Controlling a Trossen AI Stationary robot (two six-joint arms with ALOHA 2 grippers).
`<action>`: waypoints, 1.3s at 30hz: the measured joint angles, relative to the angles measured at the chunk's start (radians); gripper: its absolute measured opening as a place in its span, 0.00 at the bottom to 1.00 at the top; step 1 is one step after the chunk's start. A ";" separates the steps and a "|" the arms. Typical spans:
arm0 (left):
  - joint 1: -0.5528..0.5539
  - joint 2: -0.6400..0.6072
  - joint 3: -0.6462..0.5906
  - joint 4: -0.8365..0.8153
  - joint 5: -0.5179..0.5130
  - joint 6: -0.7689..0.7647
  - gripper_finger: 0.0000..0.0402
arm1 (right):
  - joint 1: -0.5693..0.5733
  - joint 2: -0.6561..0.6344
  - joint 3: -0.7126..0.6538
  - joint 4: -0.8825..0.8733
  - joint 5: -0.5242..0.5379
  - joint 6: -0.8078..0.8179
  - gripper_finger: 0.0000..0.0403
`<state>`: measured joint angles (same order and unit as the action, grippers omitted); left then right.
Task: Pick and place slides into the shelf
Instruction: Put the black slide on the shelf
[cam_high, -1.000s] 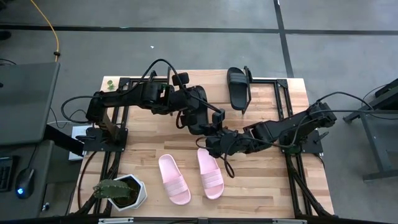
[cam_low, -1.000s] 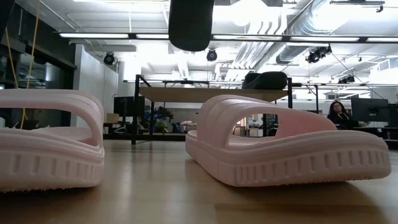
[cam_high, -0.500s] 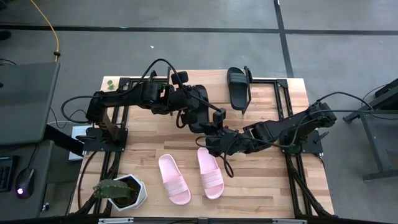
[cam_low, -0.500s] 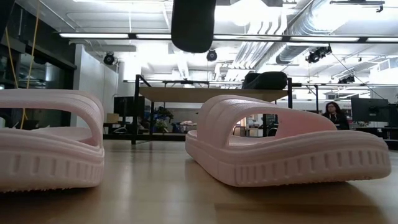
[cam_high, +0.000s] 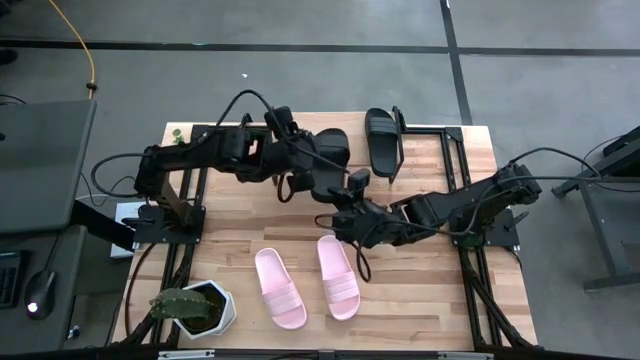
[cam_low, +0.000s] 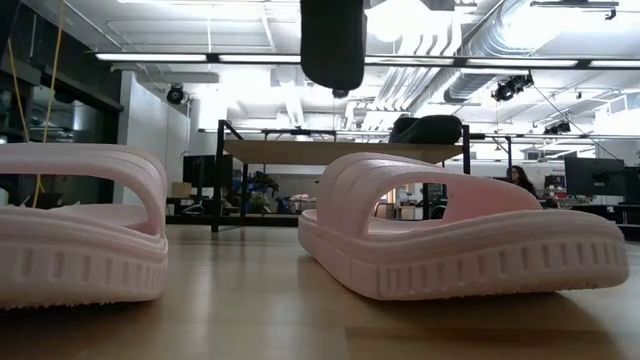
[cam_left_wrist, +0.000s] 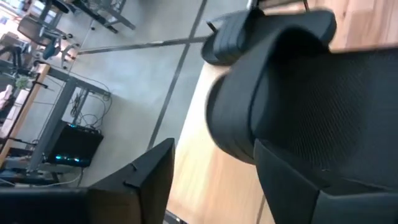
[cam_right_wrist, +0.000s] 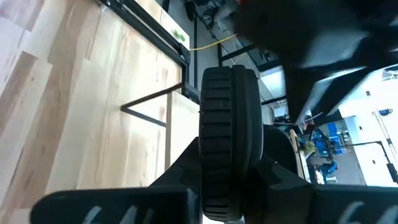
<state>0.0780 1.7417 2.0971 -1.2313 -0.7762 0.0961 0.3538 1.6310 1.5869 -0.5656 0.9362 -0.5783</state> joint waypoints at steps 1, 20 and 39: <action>0.000 0.000 0.015 -0.003 0.000 -0.004 0.54 | -0.001 0.000 0.000 -0.004 0.002 0.000 0.10; 0.000 -0.097 0.246 -0.008 0.161 -0.048 0.50 | -0.119 -0.004 0.001 -0.179 -0.037 -0.001 0.09; 0.000 -0.124 0.246 -0.005 0.242 -0.051 0.50 | -0.269 -0.004 0.001 -0.149 -0.149 -0.171 0.09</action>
<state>0.0780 1.6180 2.3432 -1.2368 -0.5341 0.0448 0.0845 1.6272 1.5875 -0.7143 0.7871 -0.7492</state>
